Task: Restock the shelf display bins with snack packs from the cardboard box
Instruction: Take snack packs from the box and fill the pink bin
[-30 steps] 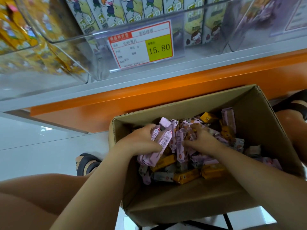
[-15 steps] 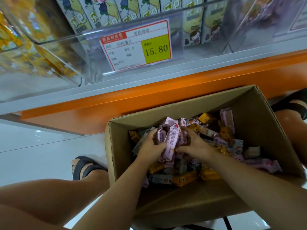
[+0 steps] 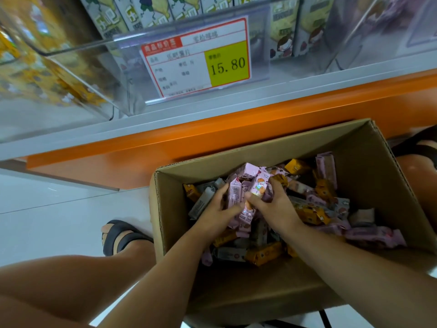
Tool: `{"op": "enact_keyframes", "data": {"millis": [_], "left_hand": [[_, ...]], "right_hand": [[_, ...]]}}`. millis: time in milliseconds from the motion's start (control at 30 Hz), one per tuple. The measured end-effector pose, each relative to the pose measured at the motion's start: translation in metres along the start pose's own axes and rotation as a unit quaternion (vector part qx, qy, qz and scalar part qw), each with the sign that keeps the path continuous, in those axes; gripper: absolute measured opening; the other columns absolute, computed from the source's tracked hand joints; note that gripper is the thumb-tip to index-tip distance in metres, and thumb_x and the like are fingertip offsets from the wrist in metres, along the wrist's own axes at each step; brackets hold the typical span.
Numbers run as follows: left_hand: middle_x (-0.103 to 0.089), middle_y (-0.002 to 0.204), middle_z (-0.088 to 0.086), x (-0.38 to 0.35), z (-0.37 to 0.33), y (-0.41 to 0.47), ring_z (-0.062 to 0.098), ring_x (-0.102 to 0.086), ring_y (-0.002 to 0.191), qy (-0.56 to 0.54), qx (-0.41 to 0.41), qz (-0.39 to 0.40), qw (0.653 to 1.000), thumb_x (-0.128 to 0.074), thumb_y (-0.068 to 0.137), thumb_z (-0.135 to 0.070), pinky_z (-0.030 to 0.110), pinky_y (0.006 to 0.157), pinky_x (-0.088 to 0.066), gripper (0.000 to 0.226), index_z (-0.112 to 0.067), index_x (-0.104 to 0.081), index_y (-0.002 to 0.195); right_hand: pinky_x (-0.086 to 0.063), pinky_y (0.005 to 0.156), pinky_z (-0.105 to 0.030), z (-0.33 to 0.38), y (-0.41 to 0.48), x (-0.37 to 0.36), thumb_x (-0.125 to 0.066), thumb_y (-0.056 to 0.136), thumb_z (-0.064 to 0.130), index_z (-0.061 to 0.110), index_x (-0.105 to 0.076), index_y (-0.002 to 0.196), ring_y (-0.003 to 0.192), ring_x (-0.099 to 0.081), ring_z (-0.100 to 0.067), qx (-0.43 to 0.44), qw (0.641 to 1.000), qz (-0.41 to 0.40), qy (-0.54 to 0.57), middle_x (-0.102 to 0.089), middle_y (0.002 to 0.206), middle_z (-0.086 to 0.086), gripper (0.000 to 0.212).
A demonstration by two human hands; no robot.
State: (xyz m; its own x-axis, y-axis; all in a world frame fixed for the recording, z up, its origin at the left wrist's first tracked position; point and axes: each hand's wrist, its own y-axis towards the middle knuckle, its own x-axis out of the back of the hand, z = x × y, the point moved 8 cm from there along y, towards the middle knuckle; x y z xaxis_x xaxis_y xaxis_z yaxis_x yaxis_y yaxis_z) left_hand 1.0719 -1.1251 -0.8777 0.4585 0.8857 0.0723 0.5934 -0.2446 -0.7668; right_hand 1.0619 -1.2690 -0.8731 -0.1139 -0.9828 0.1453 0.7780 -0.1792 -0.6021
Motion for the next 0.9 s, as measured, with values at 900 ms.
{"op": "enact_keyframes", "data": {"millis": [900], "left_hand": [[-0.057,0.132,-0.018,-0.023,-0.075,-0.099,0.002,-0.055,0.119,-0.034,-0.177,0.036,0.983,-0.07,0.081,-0.047,0.034,0.109,-0.037,0.063,-0.042,-0.042,0.138]], "right_hand": [[-0.048,0.099,-0.04,0.075,-0.101,0.033,-0.065,0.088,0.027,0.024,-0.049,0.133,0.111,-0.06,-0.017,0.079,0.992,-0.051,0.087,-0.058,0.126,-0.002,0.048]]}}
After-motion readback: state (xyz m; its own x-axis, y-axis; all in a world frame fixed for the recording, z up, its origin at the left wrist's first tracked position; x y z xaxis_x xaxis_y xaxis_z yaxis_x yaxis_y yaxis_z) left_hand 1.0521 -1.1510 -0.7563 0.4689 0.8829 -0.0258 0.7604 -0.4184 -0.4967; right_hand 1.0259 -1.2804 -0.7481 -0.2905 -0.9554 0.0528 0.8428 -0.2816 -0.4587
